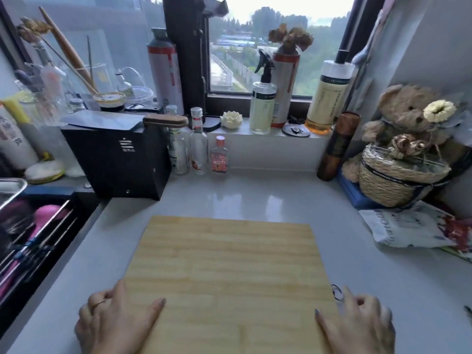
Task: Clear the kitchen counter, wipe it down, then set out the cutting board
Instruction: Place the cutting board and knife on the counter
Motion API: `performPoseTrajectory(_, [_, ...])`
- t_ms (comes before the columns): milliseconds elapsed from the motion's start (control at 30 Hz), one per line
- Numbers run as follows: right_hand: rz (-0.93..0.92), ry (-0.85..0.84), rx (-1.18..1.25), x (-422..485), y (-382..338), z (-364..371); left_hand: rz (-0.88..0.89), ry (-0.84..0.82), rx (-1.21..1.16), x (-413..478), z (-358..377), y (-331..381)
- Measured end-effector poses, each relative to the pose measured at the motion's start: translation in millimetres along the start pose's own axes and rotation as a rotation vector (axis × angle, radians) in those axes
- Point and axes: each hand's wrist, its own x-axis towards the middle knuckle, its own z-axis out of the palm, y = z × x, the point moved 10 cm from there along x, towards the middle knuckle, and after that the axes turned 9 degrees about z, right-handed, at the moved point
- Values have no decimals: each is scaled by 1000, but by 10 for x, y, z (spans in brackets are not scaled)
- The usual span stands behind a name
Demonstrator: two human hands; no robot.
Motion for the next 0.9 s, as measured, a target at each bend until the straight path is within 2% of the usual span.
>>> performPoseTrajectory(67, [-129, 27, 40, 57, -474, -80, 82, 42, -5, -45, -39, 189])
performPoseTrajectory(233, [-706, -112, 59, -86, -2454, -37, 194, 83, -27, 96, -107, 407])
performPoseTrajectory(333, [-876, -53, 79, -158, -3509, -182, 207, 101, -50, 205, -76, 387])
performPoseTrajectory(433, [-904, -1, 96, -105, -4244, -261, 172, 103, -113, 285, -101, 386])
performPoseTrajectory(467, [-903, 19, 95, -68, -4422, -267, 156, 94, -219, 326, -77, 363])
performPoseTrajectory(567, [-905, 85, 73, 58, -4808, -262, 150, 91, -307, 414, 102, 336])
performPoseTrajectory(633, [-926, 78, 16, 124, -4998, -184, 181, 69, -303, 392, 180, 363])
performPoseTrajectory(700, [-936, 58, -63, 179, -5134, -78, 172, 146, -197, 310, 188, 311])
performPoseTrajectory(767, [-931, 63, -110, 235, -5210, -3, 207, 22, -174, 393, 394, 307])
performPoseTrajectory(867, [-911, 93, -126, 315, -5254, 11, 139, 55, -213, 379, 253, 257])
performPoseTrajectory(900, [-910, 99, -134, 325, -5259, 3, 160, -6, -243, 393, 292, 301])
